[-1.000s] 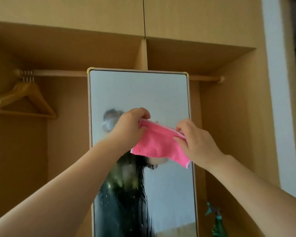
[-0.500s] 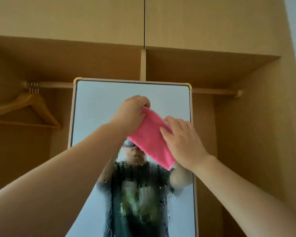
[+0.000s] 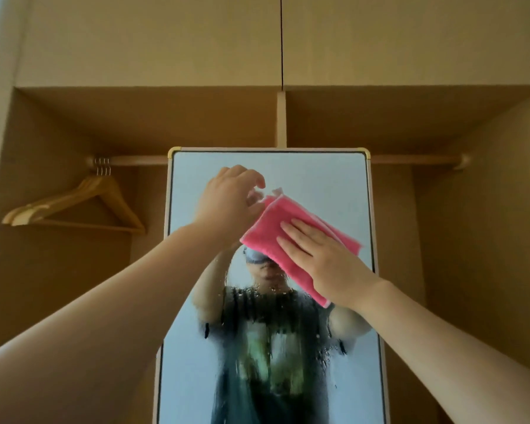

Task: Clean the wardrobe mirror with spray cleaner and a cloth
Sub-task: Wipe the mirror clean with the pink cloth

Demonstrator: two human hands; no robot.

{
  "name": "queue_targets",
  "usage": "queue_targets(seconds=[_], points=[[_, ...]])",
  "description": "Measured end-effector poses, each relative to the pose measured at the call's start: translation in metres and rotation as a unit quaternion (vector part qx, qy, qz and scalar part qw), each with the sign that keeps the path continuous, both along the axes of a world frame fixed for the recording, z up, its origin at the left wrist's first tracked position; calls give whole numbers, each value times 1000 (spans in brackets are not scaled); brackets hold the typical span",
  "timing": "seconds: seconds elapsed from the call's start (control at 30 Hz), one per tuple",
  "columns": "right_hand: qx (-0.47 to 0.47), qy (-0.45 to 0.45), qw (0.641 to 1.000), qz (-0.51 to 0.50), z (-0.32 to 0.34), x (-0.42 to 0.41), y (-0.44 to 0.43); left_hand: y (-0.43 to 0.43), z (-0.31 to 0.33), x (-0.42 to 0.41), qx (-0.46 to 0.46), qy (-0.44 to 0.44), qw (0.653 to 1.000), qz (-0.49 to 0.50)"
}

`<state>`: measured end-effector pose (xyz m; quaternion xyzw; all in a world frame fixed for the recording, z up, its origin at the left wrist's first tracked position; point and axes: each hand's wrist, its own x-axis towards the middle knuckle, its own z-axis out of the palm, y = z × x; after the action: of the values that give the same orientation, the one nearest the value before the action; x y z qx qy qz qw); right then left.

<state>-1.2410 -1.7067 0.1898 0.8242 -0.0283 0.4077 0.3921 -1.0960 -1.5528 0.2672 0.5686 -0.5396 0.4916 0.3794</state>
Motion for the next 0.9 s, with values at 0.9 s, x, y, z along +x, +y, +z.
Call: queue_targets(seconds=[0.9], points=[[40,-108,988,-106,-8,26,-1,27,-67,94,54,253,965,47]])
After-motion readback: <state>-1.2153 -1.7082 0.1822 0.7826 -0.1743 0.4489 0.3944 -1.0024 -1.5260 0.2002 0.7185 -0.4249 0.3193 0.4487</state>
